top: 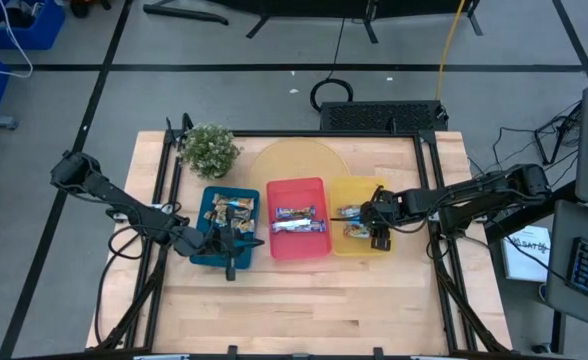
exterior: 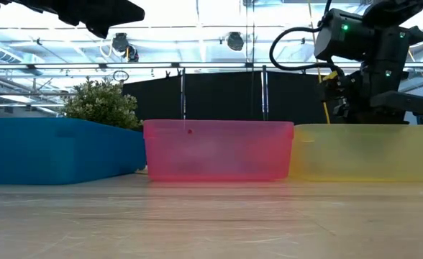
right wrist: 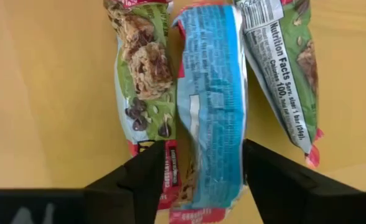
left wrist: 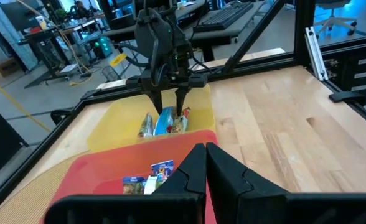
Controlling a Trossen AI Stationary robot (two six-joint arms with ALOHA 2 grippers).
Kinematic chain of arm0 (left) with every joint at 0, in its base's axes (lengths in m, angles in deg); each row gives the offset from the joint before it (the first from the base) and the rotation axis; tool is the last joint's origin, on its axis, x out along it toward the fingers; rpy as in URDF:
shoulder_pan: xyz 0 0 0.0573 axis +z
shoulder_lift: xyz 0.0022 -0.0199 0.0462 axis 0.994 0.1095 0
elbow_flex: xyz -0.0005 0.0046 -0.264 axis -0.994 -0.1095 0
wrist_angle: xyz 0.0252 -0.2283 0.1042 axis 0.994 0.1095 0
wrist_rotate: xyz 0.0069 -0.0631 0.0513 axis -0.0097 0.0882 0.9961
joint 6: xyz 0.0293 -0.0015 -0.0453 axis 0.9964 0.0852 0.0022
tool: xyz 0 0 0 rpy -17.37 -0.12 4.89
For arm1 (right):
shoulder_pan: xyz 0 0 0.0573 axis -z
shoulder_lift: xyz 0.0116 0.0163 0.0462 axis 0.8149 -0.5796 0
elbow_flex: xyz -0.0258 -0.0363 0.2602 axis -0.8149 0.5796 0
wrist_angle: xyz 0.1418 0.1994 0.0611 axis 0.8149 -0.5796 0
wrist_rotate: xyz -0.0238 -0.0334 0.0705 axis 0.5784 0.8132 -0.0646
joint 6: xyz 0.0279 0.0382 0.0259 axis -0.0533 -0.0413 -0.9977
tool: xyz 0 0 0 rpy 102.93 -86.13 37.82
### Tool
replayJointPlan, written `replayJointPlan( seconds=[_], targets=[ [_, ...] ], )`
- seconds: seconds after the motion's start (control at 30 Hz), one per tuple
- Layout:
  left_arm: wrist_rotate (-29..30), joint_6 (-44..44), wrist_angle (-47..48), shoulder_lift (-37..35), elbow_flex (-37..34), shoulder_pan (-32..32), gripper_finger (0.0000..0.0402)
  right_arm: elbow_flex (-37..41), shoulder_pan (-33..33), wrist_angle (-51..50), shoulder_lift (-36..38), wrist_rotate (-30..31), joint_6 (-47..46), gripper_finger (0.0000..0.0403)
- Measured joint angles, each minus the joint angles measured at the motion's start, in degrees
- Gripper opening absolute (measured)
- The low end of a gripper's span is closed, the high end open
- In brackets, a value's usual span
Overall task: Pick and place Granola Bars by type
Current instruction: Put the red granola bar into the yellow bin, then return to Home Position
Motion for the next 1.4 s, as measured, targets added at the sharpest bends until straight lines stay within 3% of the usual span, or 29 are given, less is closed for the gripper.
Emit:
replayJointPlan(
  seconds=[0.3,0.77,1.03,1.3,1.4],
  targets=[
    [0.0,-1.17,-0.02,0.0,-0.01,0.0,0.0019,-0.09,0.0,-0.21,0.46,-0.07,-0.43,0.0219],
    [1.49,-1.08,-1.62,0.0,0.01,0.0,0.0019,-8.69,-0.95,-3.85,6.44,2.85,-0.44,0.0186],
    [7.42,-1.14,-1.73,0.0,0.01,0.0,0.0019,-11.43,-6.36,-0.68,7.5,2.91,-0.63,0.0125],
    [7.54,0.62,-1.44,0.0,0.01,-1.11,0.0019,-11.43,-13.77,3.1,8.43,2.9,-1.59,0.0015],
    [9.67,2.92,-0.8,-0.98,0.01,-3.18,0.0019,-11.43,-16.48,2.58,10.93,3.16,-1.17,0.0007]
  ],
)
